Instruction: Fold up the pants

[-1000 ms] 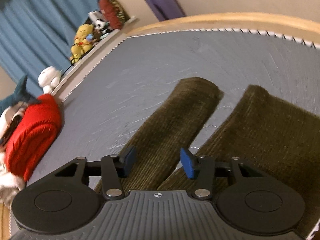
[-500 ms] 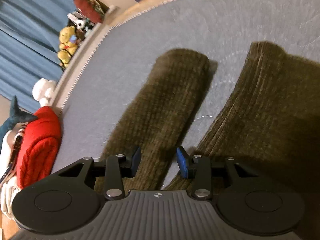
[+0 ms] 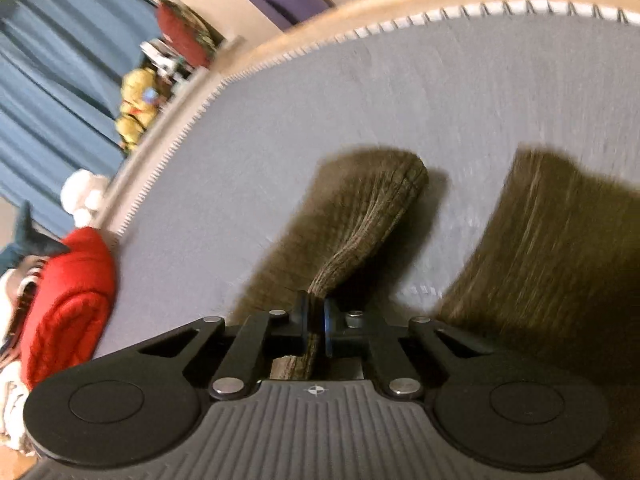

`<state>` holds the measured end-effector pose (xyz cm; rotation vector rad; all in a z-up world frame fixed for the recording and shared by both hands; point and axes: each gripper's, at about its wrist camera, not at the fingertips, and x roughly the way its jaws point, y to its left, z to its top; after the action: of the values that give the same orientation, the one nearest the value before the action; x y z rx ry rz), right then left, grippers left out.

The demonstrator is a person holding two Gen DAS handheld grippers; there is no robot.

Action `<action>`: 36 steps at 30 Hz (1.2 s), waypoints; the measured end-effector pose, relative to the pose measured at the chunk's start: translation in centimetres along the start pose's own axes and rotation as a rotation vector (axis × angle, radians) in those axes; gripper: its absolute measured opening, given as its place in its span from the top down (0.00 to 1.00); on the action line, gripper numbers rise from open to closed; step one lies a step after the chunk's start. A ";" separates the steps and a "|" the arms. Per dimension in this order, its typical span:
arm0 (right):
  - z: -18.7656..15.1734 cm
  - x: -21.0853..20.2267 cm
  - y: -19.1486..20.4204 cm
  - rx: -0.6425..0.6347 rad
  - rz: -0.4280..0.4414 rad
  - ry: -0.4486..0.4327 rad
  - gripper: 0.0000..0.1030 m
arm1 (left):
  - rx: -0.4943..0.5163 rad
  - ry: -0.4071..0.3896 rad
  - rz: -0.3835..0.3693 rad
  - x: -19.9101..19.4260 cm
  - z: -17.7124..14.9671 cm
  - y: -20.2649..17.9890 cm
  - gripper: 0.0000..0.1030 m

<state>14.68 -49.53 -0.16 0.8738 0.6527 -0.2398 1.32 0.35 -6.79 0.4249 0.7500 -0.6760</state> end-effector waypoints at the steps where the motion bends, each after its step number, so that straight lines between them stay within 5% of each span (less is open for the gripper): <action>1: 0.3 -1.2 0.4 -0.015 0.019 -0.019 0.95 | 0.000 -0.019 0.004 -0.6 0.2 0.0 0.93; 7: 1.8 -10.3 1.3 -0.077 0.064 -0.109 0.96 | -0.019 -0.109 -0.028 -4.3 0.9 0.2 0.93; 13: -1.0 -18.9 -1.7 -0.014 -0.187 -0.064 0.96 | 0.189 -0.004 -0.155 -5.0 -0.8 -3.9 0.93; 16: -3.6 -19.5 -4.8 0.005 -0.320 0.002 0.96 | 0.254 0.083 -0.235 -5.0 -1.7 -5.0 0.93; 19: -4.2 -18.0 -8.5 0.079 -0.305 0.077 0.92 | 0.302 0.107 -0.240 -4.9 -2.0 -5.6 0.92; 21: -3.5 -17.2 -10.4 0.150 -0.282 0.086 0.83 | 0.271 0.095 -0.247 -5.0 -1.4 -5.1 0.92; 23: -2.4 -17.1 -11.8 0.185 -0.290 0.042 0.59 | 0.251 0.073 -0.248 -5.3 -0.8 -5.0 0.92; 25: -1.3 -16.9 -12.8 0.193 -0.331 -0.014 0.53 | 0.224 0.053 -0.257 -5.4 -0.4 -4.8 0.92; 31: 0.0 -15.2 -14.5 0.212 -0.302 -0.032 0.54 | 0.244 0.084 -0.242 -4.0 -0.4 -5.3 0.85; 33: 0.0 -14.8 -14.5 0.193 -0.291 -0.028 0.62 | 0.251 0.100 -0.247 -4.0 -0.7 -5.0 0.84; 35: 0.2 -14.7 -14.0 0.147 -0.304 -0.033 0.88 | 0.265 0.116 -0.247 -3.4 -1.0 -5.3 0.87; 36: 0.4 -14.8 -13.8 0.135 -0.309 -0.044 0.88 | 0.271 0.112 -0.244 -3.4 -1.2 -5.3 0.90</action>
<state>-2.92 -59.43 0.49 0.8924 0.7357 -0.5847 -4.78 -1.39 -5.64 0.6290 0.8270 -0.9957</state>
